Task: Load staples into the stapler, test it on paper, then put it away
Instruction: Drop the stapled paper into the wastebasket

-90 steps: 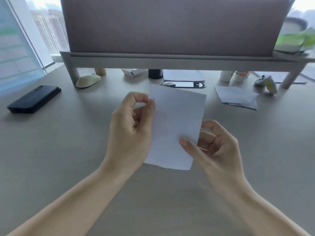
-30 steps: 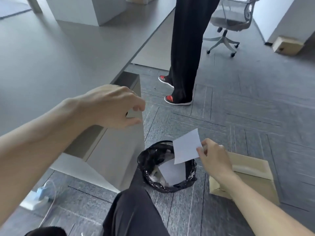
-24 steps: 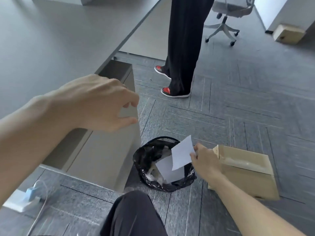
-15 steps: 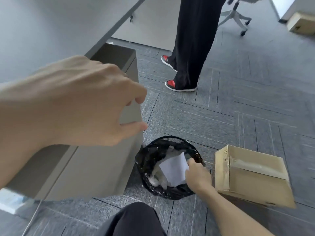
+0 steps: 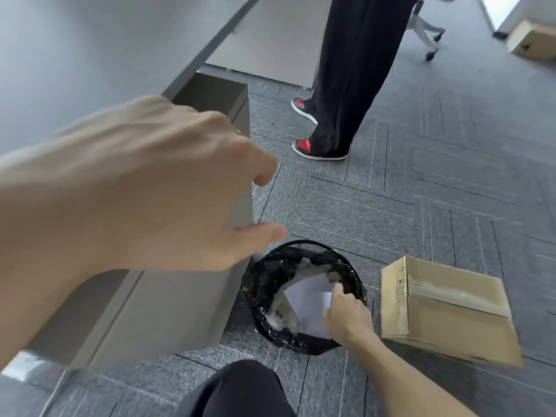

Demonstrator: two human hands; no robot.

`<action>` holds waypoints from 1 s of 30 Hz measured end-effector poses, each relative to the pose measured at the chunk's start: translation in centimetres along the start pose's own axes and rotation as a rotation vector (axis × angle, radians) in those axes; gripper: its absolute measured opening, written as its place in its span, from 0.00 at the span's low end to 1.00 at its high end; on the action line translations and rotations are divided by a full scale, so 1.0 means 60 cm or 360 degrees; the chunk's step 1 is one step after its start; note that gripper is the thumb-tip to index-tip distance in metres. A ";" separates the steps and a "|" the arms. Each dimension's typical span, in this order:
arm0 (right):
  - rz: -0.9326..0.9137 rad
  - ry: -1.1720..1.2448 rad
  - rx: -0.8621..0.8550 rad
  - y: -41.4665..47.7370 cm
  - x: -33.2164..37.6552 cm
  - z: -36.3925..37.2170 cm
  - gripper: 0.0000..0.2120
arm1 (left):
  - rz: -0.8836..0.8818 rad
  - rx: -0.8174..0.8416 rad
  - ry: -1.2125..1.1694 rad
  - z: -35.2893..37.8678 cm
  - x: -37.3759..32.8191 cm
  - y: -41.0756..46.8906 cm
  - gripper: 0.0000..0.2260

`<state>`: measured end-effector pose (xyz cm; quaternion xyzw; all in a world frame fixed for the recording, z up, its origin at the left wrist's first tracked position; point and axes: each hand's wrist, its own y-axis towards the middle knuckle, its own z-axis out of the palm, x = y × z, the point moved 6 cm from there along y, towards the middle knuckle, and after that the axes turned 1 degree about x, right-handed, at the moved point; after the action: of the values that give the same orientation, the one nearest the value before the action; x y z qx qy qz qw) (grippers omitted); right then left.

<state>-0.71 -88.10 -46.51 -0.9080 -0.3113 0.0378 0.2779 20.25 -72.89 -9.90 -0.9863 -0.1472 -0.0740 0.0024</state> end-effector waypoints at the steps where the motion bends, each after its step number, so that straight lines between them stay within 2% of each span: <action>1: -0.0013 0.0005 -0.0007 -0.005 -0.002 -0.005 0.26 | 0.0000 -0.0048 -0.0122 -0.001 -0.004 -0.003 0.36; 3: -0.0030 0.0009 -0.0025 -0.016 -0.007 -0.016 0.23 | -0.0026 -0.0097 -0.0347 0.007 -0.010 -0.009 0.40; 6: -0.0066 0.0019 -0.0051 -0.035 -0.013 -0.037 0.15 | 0.0082 -0.0170 -0.0122 -0.023 -0.027 -0.010 0.35; 9: -0.0094 0.0034 -0.0110 -0.062 -0.015 -0.081 0.09 | 0.0062 -0.0115 -0.0090 -0.039 -0.023 -0.010 0.34; 14: -0.0238 0.0121 -0.0306 -0.118 0.023 -0.217 0.12 | 0.0082 -0.0007 0.0009 -0.044 -0.025 -0.014 0.29; 16: -0.0305 0.0175 -0.0394 -0.148 0.052 -0.280 0.14 | 0.0033 0.0021 -0.0064 -0.050 -0.023 -0.015 0.27; 20: -0.0407 0.0340 -0.0538 -0.229 0.082 -0.388 0.17 | -0.0025 0.0025 -0.0342 -0.071 -0.029 -0.027 0.19; 24: -0.0576 0.0700 -0.0713 -0.302 0.084 -0.468 0.19 | -0.0142 -0.0231 -0.0668 -0.111 -0.022 -0.052 0.12; 30: -0.0795 0.1325 -0.0750 -0.384 0.133 -0.546 0.16 | -0.0505 -0.0502 -0.1240 -0.185 -0.011 -0.139 0.06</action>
<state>1.07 -84.13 -5.91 -0.7823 -0.3815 -0.4633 0.1669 15.60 -65.41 0.87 -0.8941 -0.2735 0.2821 -0.2151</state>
